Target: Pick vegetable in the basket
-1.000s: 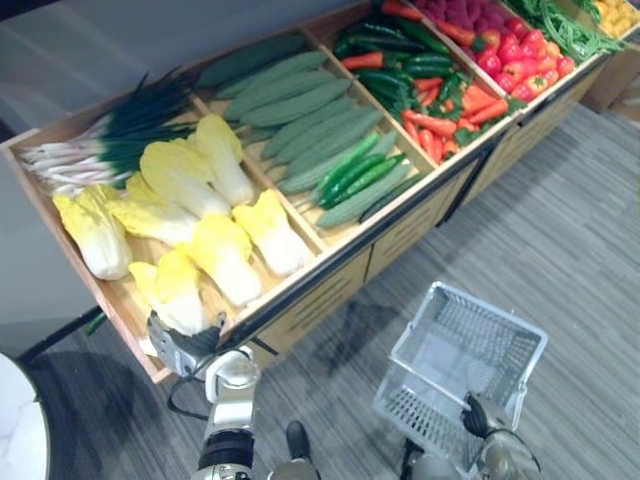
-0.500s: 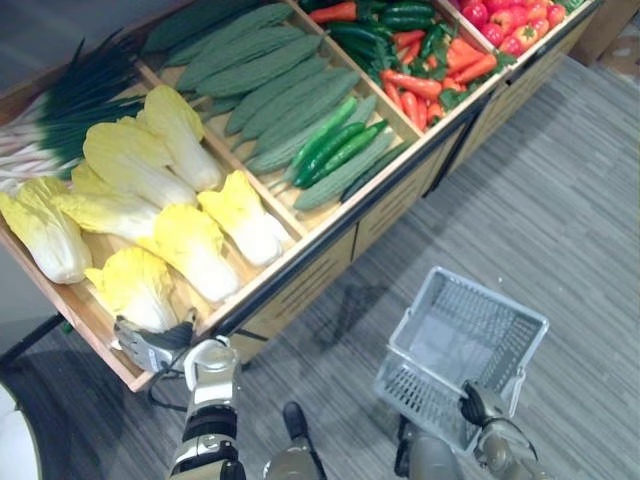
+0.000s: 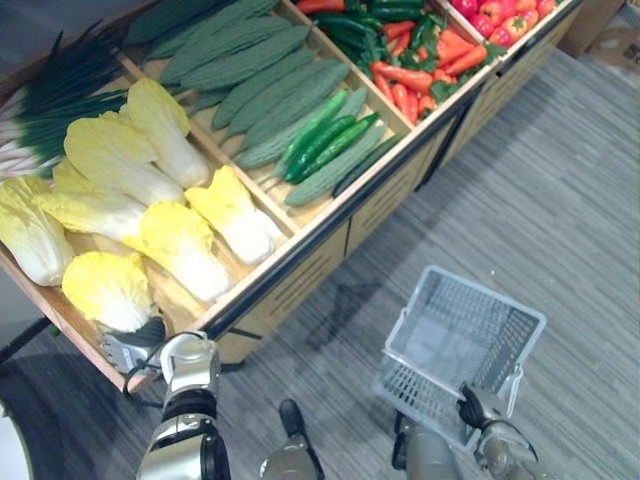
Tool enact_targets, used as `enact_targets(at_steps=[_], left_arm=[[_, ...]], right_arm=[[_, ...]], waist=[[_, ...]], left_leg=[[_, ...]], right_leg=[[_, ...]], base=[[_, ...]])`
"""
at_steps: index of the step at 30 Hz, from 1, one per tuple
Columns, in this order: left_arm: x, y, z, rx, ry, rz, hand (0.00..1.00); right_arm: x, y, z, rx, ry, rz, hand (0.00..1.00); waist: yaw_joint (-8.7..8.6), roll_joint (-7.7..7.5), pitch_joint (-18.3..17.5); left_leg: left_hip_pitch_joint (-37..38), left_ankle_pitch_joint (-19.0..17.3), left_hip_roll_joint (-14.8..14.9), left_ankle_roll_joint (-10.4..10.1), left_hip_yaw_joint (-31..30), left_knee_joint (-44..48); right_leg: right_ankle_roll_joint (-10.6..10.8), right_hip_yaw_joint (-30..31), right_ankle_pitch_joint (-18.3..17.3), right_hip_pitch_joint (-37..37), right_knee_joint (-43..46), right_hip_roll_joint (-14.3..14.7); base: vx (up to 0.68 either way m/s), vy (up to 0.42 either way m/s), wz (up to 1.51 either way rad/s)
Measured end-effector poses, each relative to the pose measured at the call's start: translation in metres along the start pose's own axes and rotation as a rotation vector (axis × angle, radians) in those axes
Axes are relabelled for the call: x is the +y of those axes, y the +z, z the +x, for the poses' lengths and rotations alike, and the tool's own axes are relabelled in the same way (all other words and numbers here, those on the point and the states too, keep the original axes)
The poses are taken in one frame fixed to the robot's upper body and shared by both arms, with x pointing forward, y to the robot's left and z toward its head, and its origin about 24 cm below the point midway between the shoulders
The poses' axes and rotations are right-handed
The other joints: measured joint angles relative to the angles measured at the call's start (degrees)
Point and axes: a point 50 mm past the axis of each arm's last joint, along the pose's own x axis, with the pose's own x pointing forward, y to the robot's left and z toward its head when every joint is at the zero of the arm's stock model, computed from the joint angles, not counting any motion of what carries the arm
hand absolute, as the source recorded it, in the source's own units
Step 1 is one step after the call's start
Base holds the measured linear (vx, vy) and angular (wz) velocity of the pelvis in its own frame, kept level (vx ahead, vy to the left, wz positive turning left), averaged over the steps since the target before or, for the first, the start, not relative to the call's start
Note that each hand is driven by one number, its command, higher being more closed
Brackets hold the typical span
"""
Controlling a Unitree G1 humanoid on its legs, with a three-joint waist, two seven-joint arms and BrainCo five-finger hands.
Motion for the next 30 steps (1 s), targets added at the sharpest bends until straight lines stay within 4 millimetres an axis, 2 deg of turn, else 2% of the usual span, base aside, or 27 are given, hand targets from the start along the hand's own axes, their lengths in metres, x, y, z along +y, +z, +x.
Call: enact_targets(at_steps=[7, 11, 17, 19, 23, 30], left_arm=[[0.000, 0.000, 0.001, 0.019, -0.017, -0.036, 1.00], [-0.002, 0.001, -0.006, 0.030, -0.045, -0.095, 1.00], [-0.002, 0.010, -0.041, 0.004, -0.098, -0.304, 1.00], [-0.002, 0.010, -0.055, 0.027, -0.127, -0.368, 1.00], [0.003, 0.006, -0.069, 0.065, -0.139, -0.423, 1.00], [0.024, 0.046, -0.076, -0.034, -0.120, -0.630, 1.00]], right_arm=[[0.001, 0.001, -0.001, -0.017, 0.008, -0.004, 1.00], [0.000, -0.002, -0.001, -0.011, 0.016, -0.012, 1.00], [0.008, -0.005, -0.006, 0.011, 0.048, -0.010, 1.00], [0.013, -0.006, -0.010, 0.030, 0.062, -0.002, 1.00], [0.021, -0.011, -0.017, 0.064, 0.101, 0.011, 1.00], [0.030, -0.022, -0.027, 0.122, 0.138, 0.028, 1.00]], waist=[[-0.01, -0.33, 0.17], [-0.06, -0.40, 0.20], [-0.08, -0.51, -0.13], [-0.03, -0.45, -0.95], [-0.02, -0.22, -3.40], [0.24, 0.82, -7.20]], left_leg=[[0.70, -0.17, -0.06, -0.24, 0.08, 0.00], [1.45, -0.17, -0.25, -0.24, -0.30, 0.01], [2.04, -0.15, -0.82, -0.13, -3.09, 0.01], [2.05, -0.07, -0.84, -0.02, -4.19, 0.01], [2.05, -0.02, -0.70, 0.05, -5.83, 0.02], [1.60, -0.14, -0.59, 0.01, -8.23, 0.62]], right_leg=[[0.00, 0.33, -0.04, 0.21, 0.58, -0.12], [0.03, -0.17, -0.08, 1.23, 0.63, -0.43], [0.12, -3.05, -0.14, 4.21, -0.46, -1.20], [0.12, -4.31, -0.13, 5.32, -1.15, -1.18], [0.12, -6.07, -0.14, 6.95, -2.13, -0.95], [0.23, -8.43, -0.55, 8.53, -2.12, -1.04]], base=[[0.00, -0.002, -0.03], [0.00, -0.001, 0.04], [0.01, 0.000, 0.22], [0.01, -0.011, 0.25], [0.02, -0.014, 0.21], [-0.01, -0.009, 0.17]])
